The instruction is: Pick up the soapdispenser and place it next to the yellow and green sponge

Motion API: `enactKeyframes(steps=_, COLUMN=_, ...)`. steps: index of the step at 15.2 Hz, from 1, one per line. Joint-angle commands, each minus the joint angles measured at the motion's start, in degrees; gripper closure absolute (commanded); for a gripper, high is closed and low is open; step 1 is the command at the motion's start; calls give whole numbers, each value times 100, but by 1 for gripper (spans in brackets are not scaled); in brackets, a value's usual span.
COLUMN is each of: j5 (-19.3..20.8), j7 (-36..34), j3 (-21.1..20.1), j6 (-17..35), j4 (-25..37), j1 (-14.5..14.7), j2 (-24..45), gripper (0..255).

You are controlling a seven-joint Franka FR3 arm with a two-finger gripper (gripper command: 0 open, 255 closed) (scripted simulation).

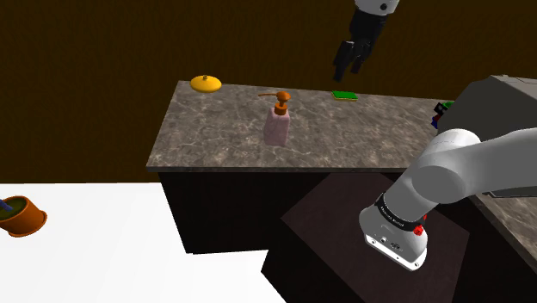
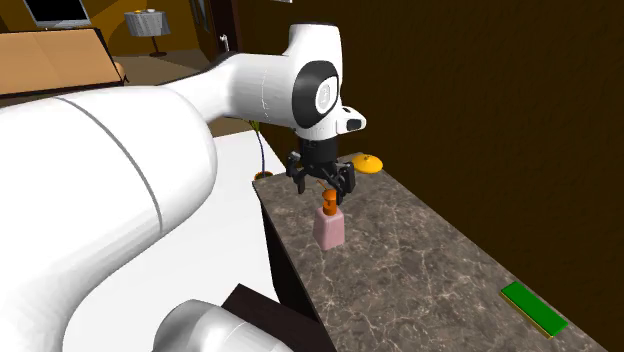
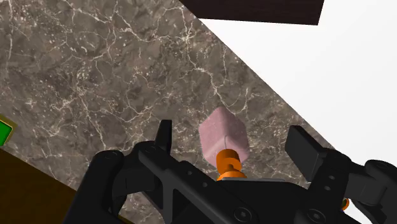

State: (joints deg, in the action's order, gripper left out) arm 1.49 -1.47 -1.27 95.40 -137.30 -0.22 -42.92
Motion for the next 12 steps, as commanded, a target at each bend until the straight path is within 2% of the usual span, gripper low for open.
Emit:
enactKeyframes(steps=1, j5=0, j7=0, j3=0, j6=0, j4=0, j1=0, j2=0, gripper=0)
enactKeyframes(steps=12, j5=-594, j7=-10, j3=132, j6=1881, j4=280, j1=141, j2=2115, gripper=0)
